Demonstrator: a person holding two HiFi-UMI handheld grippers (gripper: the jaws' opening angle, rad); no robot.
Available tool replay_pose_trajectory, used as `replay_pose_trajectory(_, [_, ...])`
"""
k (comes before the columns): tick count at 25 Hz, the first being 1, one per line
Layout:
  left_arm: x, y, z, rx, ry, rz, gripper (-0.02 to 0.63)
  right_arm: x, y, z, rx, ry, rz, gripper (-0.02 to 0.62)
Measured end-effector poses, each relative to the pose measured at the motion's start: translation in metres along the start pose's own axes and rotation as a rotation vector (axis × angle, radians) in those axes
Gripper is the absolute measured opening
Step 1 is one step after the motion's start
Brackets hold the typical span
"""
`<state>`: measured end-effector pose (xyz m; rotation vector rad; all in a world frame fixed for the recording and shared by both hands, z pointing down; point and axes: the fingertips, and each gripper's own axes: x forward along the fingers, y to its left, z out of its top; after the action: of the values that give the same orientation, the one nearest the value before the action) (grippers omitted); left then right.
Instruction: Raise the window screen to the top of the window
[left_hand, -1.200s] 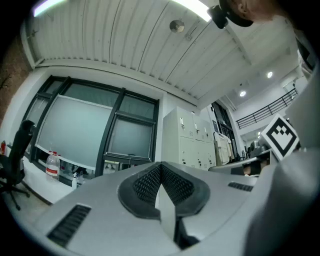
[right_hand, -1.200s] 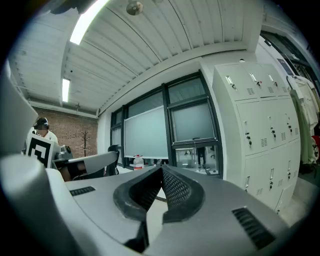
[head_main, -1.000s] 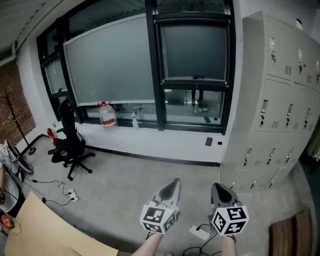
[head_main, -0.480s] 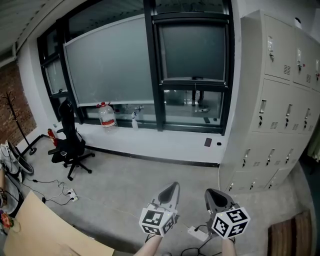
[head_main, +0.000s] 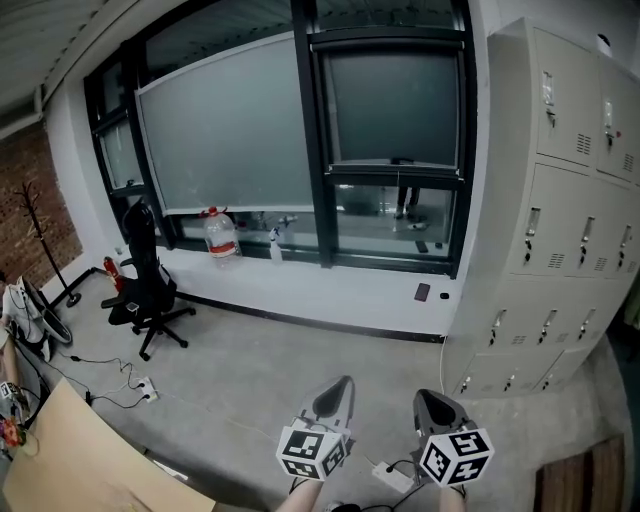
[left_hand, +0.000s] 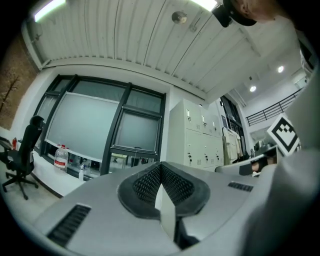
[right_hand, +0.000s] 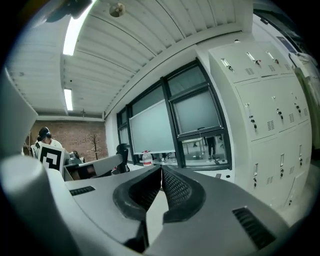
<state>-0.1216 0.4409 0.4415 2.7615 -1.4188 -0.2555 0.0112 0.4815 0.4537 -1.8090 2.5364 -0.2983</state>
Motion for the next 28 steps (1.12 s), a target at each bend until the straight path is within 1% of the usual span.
replay_pose_trajectory(2, [0.008,0.005,-0.006,0.017,0.015,0.004,0.003,0.007,-0.008,0.001,0.028,-0.028,-0.012,0.006])
replay_pose_trajectory(4, [0.020,0.015,-0.016,0.024,0.033,0.007,0.003,0.017,-0.019,0.002,0.016,-0.059,-0.059,0.006])
replay_pose_trajectory(6, [0.037,0.027,-0.027,0.021,0.045,0.008,0.003,0.034,-0.033,0.001,-0.001,-0.066,-0.091,0.006])
replay_pose_trajectory(8, [0.060,0.044,-0.036,0.024,0.047,0.011,0.003,0.061,-0.046,0.000,0.001,-0.060,-0.091,0.006])
replay_pose_trajectory(12, [0.126,0.096,-0.046,0.013,0.032,0.022,0.003,0.140,-0.076,0.010,-0.037,-0.065,-0.093,0.006])
replay_pose_trajectory(15, [0.178,0.145,-0.037,-0.005,0.006,0.033,0.003,0.209,-0.091,0.030,-0.048,-0.076,-0.092,0.006])
replay_pose_trajectory(17, [0.210,0.177,-0.029,-0.017,-0.011,0.025,0.003,0.254,-0.097,0.044,-0.078,-0.072,-0.098,0.006])
replay_pose_trajectory(20, [0.253,0.216,-0.032,-0.008,0.001,0.009,0.003,0.306,-0.110,0.054,-0.123,-0.060,-0.120,0.006])
replay_pose_trajectory(22, [0.281,0.237,-0.034,0.003,0.014,0.005,0.003,0.332,-0.123,0.058,-0.103,-0.059,-0.140,0.006])
replay_pose_trajectory(25, [0.322,0.256,-0.031,0.014,0.014,-0.008,0.003,0.362,-0.150,0.064,-0.065,-0.063,-0.172,0.006])
replay_pose_trajectory(28, [0.365,0.271,-0.046,0.010,0.046,-0.023,0.003,0.398,-0.183,0.063,-0.028,-0.058,-0.200,0.006])
